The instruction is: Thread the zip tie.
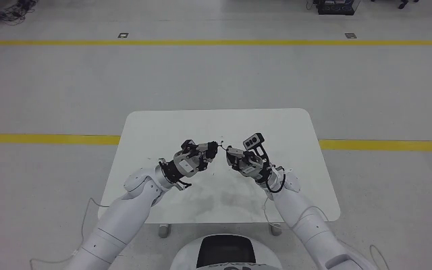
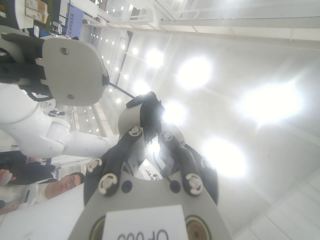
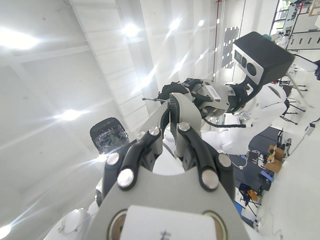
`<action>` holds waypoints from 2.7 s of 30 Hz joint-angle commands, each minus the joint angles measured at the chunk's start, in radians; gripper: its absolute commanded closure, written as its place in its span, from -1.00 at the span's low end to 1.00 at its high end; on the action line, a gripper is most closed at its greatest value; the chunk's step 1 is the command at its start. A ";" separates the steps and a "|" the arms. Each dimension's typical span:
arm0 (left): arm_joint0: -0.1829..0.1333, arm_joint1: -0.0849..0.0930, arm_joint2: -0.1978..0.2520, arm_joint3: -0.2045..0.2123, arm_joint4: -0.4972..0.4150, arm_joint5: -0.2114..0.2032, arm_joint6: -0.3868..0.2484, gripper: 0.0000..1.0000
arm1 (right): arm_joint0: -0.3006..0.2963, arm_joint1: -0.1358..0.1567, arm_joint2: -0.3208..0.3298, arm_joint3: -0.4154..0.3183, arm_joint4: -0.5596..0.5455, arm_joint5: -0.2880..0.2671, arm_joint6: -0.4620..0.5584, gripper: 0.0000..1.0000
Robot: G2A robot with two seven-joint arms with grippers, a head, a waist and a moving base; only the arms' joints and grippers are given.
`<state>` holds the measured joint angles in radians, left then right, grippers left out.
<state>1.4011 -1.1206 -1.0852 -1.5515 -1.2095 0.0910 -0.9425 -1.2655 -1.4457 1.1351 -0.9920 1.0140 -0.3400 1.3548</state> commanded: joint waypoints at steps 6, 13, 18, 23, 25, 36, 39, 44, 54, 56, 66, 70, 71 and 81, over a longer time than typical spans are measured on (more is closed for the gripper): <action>0.000 0.000 0.000 0.000 0.000 0.000 0.000 1.00 | 0.003 0.000 -0.005 0.007 -0.008 0.004 -0.006 1.00; 0.000 0.000 0.000 0.000 0.000 0.000 0.000 1.00 | 0.005 0.000 -0.007 0.010 -0.016 0.005 -0.011 1.00; 0.000 0.000 0.000 0.000 0.000 0.000 0.000 1.00 | 0.007 0.001 -0.008 0.011 -0.023 0.006 -0.016 1.00; 0.000 0.000 0.000 0.000 0.000 0.000 0.000 1.00 | 0.008 0.002 -0.010 0.012 -0.031 0.009 -0.022 1.00; 0.000 0.000 0.000 0.000 0.000 0.000 0.000 1.00 | 0.009 0.002 -0.011 0.013 -0.033 0.010 -0.023 1.00; 0.000 0.000 0.000 0.000 0.000 0.000 0.000 1.00 | 0.015 0.004 -0.015 0.017 -0.048 0.016 -0.033 1.00; 0.000 0.000 0.000 0.000 0.000 0.000 0.000 1.00 | 0.016 0.004 -0.016 0.018 -0.051 0.016 -0.035 1.00; 0.000 0.000 0.000 0.000 0.000 0.000 0.000 1.00 | 0.016 0.004 -0.019 0.019 -0.056 0.016 -0.039 1.00; 0.000 0.000 0.000 0.000 0.000 0.000 0.000 1.00 | 0.018 0.004 -0.023 0.027 -0.059 0.014 -0.041 1.00; 0.000 0.000 0.000 0.000 0.000 0.000 0.000 1.00 | 0.018 0.004 -0.025 0.029 -0.060 0.014 -0.042 1.00; 0.000 0.000 0.000 0.000 0.000 0.000 0.000 1.00 | 0.020 0.004 -0.031 0.039 -0.063 0.014 -0.046 1.00; 0.000 0.000 0.000 0.000 0.000 0.000 0.000 1.00 | 0.021 0.003 -0.033 0.043 -0.062 0.014 -0.046 1.00; 0.000 0.000 0.000 0.000 0.000 0.000 0.000 1.00 | 0.021 0.003 -0.033 0.043 -0.061 0.014 -0.046 1.00; 0.000 0.000 0.000 0.000 0.000 0.000 0.000 1.00 | 0.024 0.003 -0.038 0.055 -0.062 0.014 -0.047 1.00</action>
<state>1.4011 -1.1206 -1.0852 -1.5515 -1.2095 0.0910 -0.9425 -1.2417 -1.4428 1.0980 -0.9388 0.9517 -0.3260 1.3087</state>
